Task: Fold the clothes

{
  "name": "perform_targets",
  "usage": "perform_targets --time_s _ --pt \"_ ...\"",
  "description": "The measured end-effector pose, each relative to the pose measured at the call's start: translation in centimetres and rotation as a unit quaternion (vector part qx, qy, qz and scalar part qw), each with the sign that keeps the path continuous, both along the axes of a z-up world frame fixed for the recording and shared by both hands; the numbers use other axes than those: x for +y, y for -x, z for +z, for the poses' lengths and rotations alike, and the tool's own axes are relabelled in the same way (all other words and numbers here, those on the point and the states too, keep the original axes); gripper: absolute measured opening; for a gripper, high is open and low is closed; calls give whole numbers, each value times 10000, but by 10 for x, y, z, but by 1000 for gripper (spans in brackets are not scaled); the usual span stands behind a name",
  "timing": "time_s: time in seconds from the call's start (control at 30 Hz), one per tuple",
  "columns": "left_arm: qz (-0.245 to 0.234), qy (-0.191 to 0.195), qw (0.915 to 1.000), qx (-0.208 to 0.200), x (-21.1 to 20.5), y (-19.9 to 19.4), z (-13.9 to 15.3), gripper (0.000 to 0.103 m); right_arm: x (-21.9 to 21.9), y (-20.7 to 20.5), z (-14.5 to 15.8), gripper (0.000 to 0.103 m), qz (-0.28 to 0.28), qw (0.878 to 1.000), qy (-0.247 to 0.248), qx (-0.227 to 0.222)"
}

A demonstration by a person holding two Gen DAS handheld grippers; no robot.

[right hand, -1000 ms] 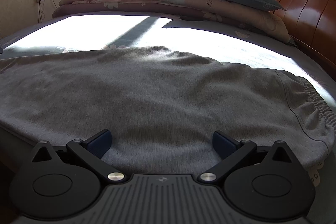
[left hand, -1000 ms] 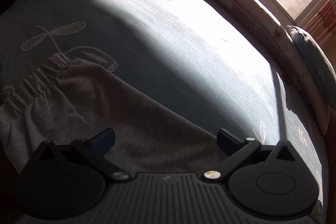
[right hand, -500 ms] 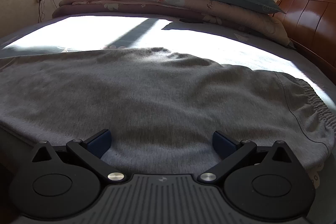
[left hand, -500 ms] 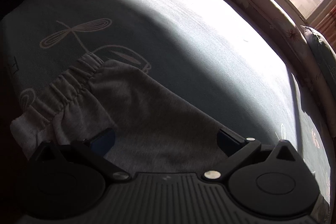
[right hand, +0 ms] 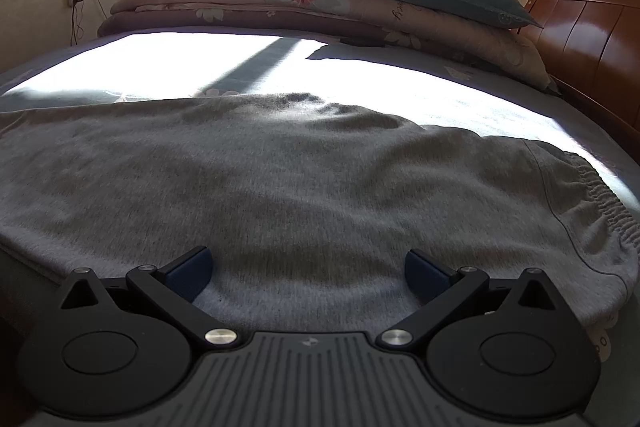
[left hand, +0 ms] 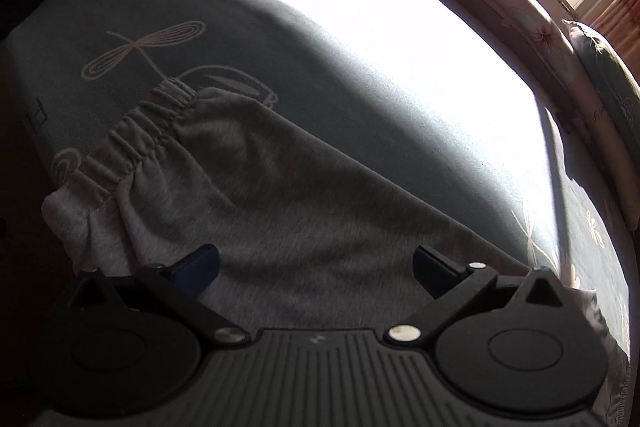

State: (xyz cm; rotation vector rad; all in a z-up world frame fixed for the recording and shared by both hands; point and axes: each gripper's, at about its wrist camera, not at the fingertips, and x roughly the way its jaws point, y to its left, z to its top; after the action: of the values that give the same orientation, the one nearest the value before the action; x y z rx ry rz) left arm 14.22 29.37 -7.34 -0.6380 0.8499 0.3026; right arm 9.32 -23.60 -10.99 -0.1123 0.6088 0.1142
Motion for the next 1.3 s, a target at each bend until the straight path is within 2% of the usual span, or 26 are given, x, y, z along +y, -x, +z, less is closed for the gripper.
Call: perform_targets --time_s 0.07,0.17,0.33,0.43,0.47,0.57,0.67,0.8,0.9,1.0,1.13,1.2,1.3 --pt "72 138 9997 -202 7 -3 5 102 0 0 0 103 -8 10000 2 -2" --pt "53 460 9979 -450 17 -19 -3 102 1 -1 0 103 -13 10000 10 -10" --pt "461 556 9966 -385 30 -38 -30 102 2 -2 -1 103 -43 10000 16 -23" --pt "719 513 9952 -418 26 -35 -23 102 3 -2 -1 103 -62 10000 27 -29" --pt "653 432 9960 -428 19 -34 -17 102 3 -3 -1 103 -66 10000 35 -34" --pt "142 139 9980 -599 -13 -32 2 102 4 -3 -1 103 -91 9999 36 -38" --pt "-434 144 9963 -727 -54 -33 16 102 4 -4 1 103 -84 10000 41 3" --pt "-1177 192 9891 -867 -117 -31 23 102 -1 -2 7 103 -55 9999 -89 -53" --pt "-1561 258 9832 -907 -168 -30 24 102 -11 4 22 103 -277 9984 -107 -476" --pt "-1982 330 9746 -991 -216 -26 24 102 -31 -3 42 103 -624 9954 -205 -702" --pt "-2442 256 9643 -988 -267 -13 20 102 -74 -45 60 103 -1114 9897 -482 -758" --pt "-2529 120 9634 -881 -283 -3 14 102 -94 -81 58 103 -1555 9853 -409 -584" --pt "-2577 13 9641 -646 -298 4 4 102 -105 -127 46 103 -1753 9839 -335 -95"
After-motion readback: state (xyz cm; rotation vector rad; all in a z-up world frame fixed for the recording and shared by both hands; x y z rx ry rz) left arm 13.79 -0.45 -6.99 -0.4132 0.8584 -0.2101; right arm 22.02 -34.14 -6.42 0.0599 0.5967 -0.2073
